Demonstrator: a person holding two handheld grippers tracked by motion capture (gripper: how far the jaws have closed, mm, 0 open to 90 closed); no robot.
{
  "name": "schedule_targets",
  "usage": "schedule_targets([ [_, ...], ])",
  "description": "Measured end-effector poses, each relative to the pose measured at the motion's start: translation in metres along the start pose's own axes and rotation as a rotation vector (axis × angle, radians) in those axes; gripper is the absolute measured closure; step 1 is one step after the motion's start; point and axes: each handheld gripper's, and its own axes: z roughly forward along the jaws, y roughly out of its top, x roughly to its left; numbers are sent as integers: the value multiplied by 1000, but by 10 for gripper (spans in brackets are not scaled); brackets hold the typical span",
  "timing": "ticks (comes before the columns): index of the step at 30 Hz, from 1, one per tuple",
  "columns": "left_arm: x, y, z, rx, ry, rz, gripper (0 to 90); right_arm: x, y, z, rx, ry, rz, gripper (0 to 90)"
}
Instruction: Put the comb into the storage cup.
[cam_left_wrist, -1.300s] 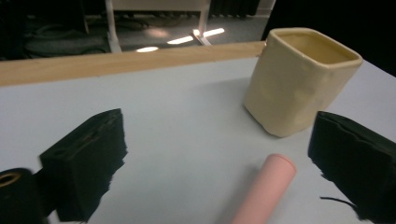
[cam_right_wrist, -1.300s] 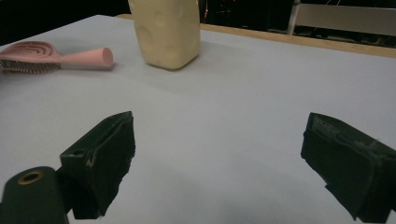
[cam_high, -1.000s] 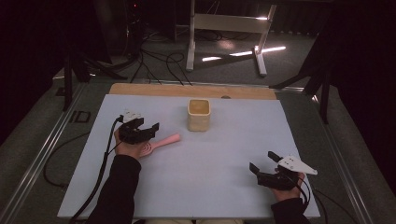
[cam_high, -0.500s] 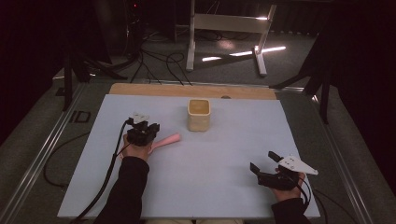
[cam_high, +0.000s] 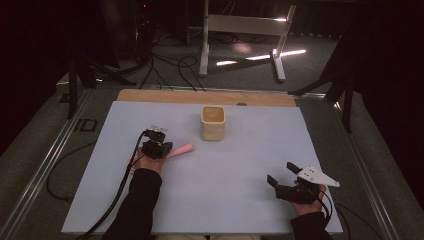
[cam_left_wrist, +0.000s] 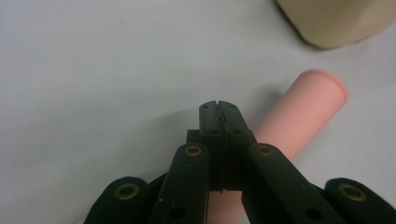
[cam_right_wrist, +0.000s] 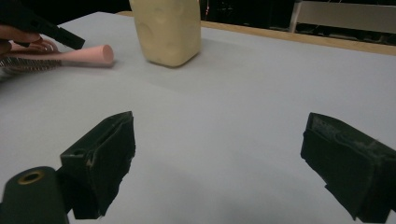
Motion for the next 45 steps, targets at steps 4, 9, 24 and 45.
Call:
schedule_targets([
  [4,-2,-3,0,16,-11,25,900,0,0,0,1,1,-1,98],
  [9,-6,-8,-3,18,-53,50,900,0,0,0,2,-2,-2,98],
  [24,-7,-31,-22,55,-143,117,900,0,0,0,5,0,-7,98],
  [45,9,-54,-47,0,-254,126,807,1,0,2,9,2,-10,98],
])
